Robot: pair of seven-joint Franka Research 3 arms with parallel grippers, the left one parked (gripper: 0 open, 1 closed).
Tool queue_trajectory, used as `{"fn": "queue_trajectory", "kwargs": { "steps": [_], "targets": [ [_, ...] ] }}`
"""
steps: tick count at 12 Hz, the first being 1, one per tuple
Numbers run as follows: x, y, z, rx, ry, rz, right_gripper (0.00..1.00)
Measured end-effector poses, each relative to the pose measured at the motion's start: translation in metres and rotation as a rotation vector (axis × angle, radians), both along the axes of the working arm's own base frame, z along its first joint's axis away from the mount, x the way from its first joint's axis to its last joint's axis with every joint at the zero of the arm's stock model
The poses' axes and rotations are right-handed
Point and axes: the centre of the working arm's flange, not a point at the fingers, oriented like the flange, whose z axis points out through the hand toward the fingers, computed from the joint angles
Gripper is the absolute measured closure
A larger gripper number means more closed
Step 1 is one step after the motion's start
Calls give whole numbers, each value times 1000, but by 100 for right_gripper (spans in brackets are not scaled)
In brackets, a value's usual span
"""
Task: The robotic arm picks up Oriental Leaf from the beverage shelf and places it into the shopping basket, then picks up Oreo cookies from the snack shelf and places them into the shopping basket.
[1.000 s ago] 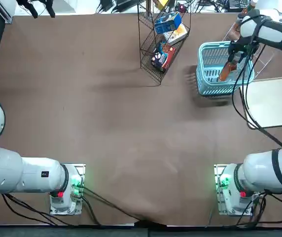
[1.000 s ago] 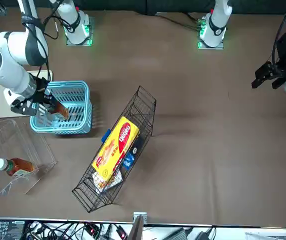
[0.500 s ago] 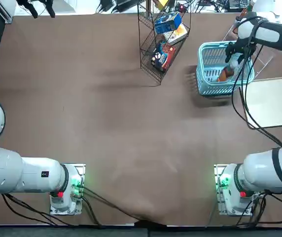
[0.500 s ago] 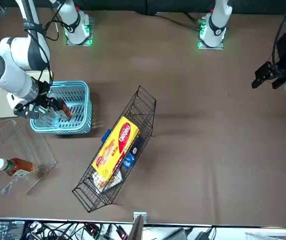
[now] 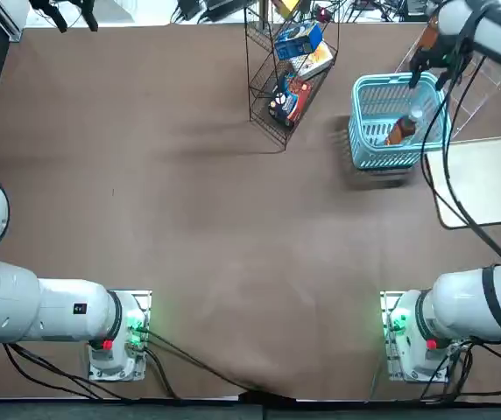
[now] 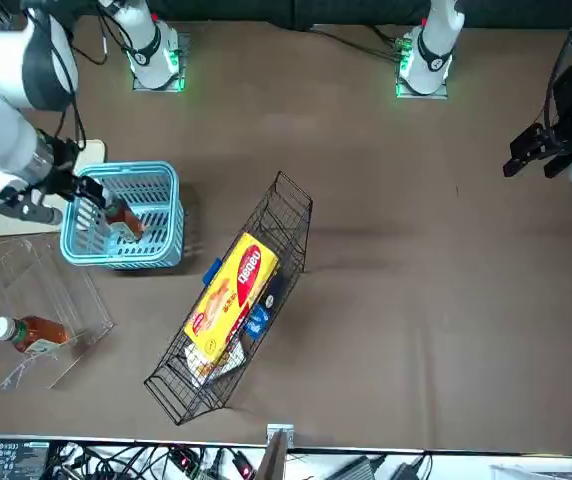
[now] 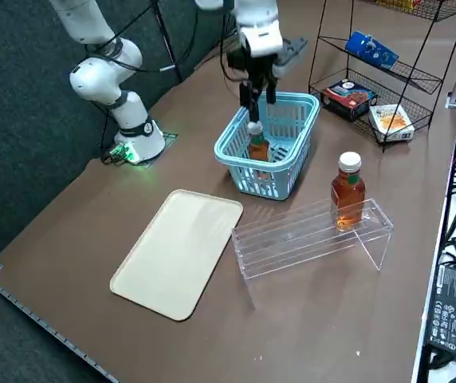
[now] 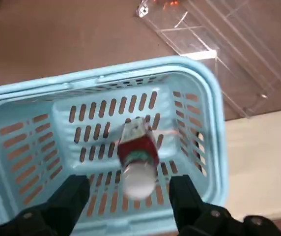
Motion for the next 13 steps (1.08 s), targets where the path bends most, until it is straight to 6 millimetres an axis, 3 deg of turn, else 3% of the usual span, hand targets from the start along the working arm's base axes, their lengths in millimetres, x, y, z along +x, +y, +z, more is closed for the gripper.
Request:
{"fn": "queue_trajectory", "kwargs": {
  "steps": [3, 6, 9, 10, 13],
  "targets": [
    [-6, 7, 48, -6, -8, 10, 0],
    [-6, 28, 75, -7, -47, 55, 0],
    [-3, 58, 85, 1, -68, 156, 0],
    [-2, 80, 81, 31, -66, 225, 0],
    [2, 117, 77, 54, -105, 361, 0]
  ]
}}
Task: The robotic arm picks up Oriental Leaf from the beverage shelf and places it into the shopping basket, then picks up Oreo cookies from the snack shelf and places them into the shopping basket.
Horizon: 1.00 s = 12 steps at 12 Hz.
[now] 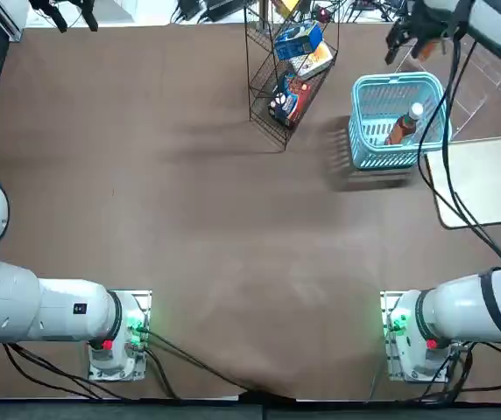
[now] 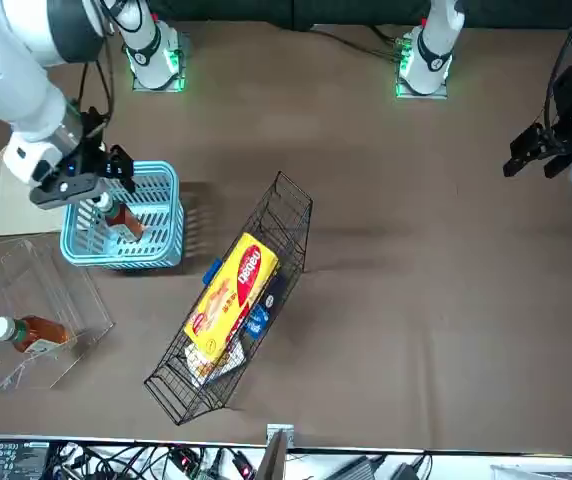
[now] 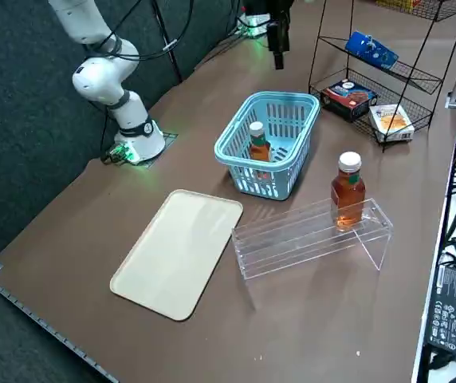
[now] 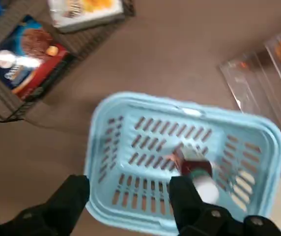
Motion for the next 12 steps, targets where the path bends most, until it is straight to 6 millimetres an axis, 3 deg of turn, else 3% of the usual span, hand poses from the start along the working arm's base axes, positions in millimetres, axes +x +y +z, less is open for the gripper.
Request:
{"fn": "queue_trajectory", "kwargs": {
  "steps": [4, 8, 12],
  "targets": [
    [5, 40, 0, 14, -89, 178, 0],
    [11, 67, -2, 38, -184, 322, 0],
    [12, 88, -23, 76, -287, 361, 0]
  ]
}}
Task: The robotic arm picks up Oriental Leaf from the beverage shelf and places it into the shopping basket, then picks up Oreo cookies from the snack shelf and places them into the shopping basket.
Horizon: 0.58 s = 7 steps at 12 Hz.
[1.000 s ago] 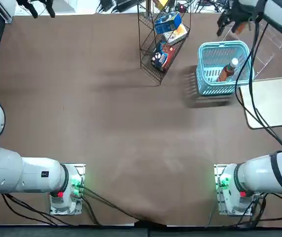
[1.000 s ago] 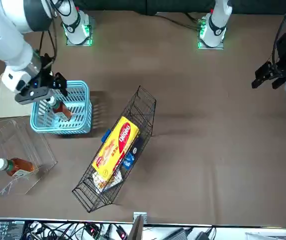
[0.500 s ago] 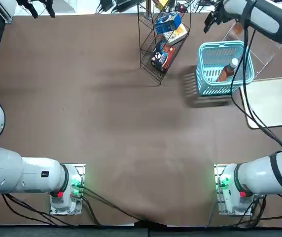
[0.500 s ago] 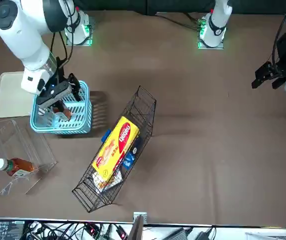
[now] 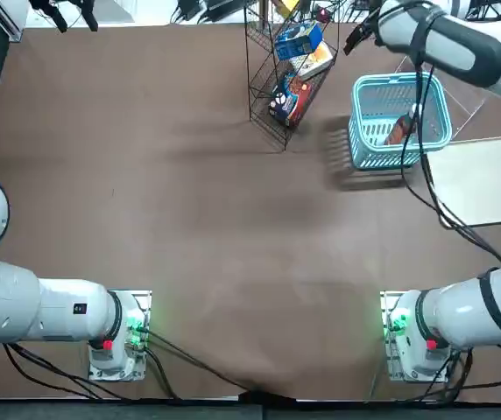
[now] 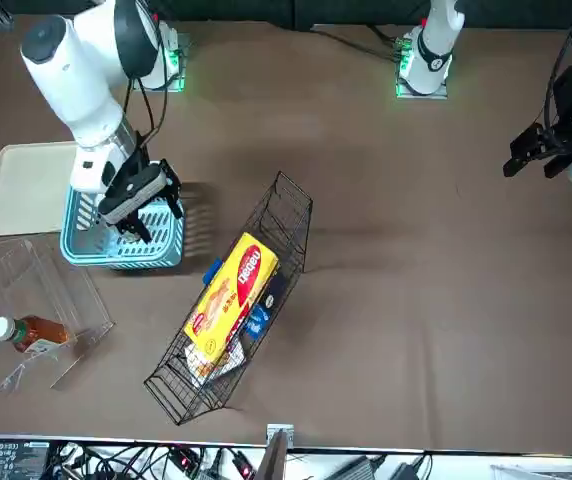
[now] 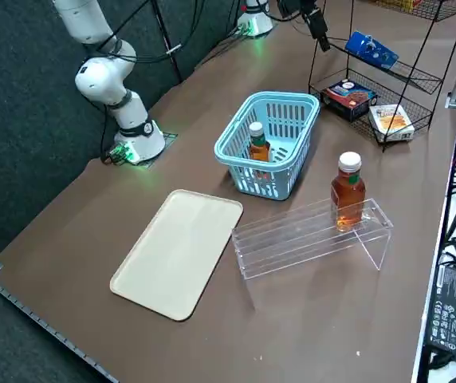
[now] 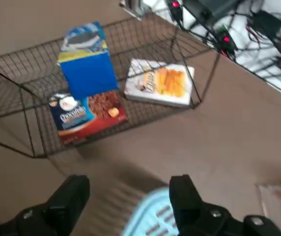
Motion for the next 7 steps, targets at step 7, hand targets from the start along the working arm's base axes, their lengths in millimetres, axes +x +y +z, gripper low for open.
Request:
{"fn": "queue_trajectory", "kwargs": {
  "steps": [7],
  "targets": [
    [-8, -3, -40, 91, -147, 149, 0]
  ]
}}
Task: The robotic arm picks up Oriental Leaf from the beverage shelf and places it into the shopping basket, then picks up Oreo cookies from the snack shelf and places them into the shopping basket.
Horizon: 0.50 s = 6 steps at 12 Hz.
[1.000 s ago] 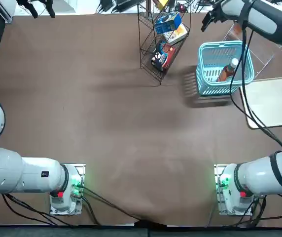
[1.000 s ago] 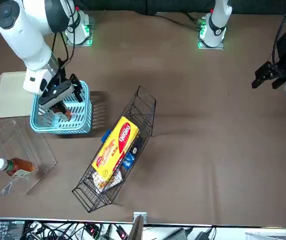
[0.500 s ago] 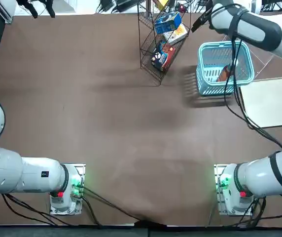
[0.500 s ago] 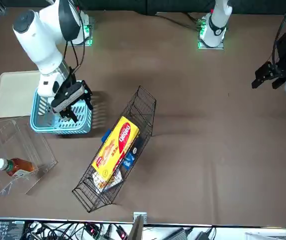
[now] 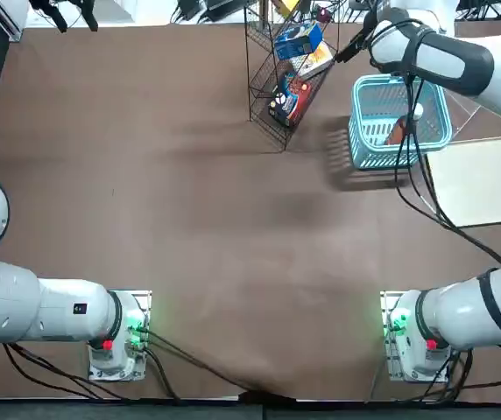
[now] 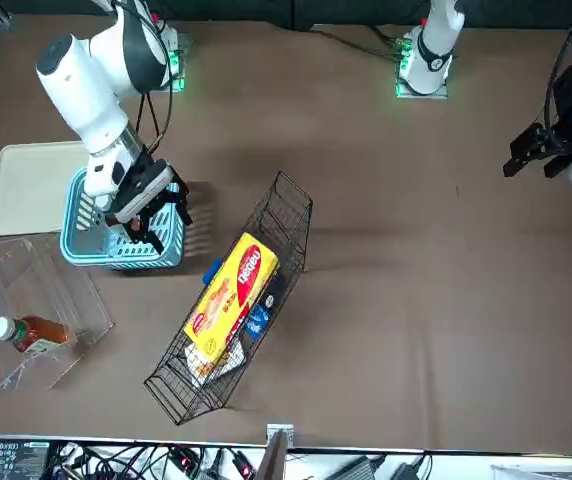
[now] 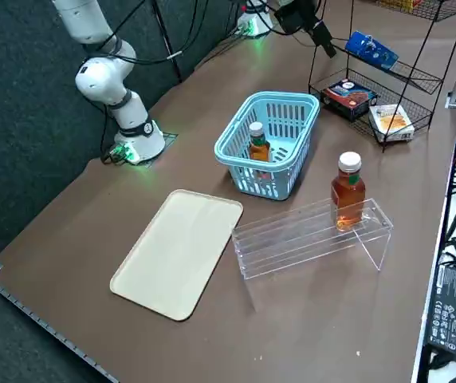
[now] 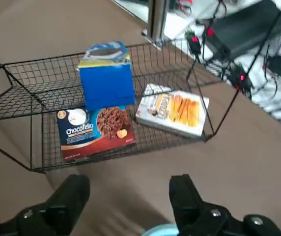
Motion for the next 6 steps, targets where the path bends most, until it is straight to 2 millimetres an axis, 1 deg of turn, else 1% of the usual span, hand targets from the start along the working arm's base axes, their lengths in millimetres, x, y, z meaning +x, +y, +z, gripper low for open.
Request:
{"fn": "queue_trajectory", "kwargs": {
  "steps": [4, 6],
  "targets": [
    [-4, 4, -3, 16, -56, 106, 0],
    [-4, 2, -7, 66, -63, 135, 0]
  ]
}}
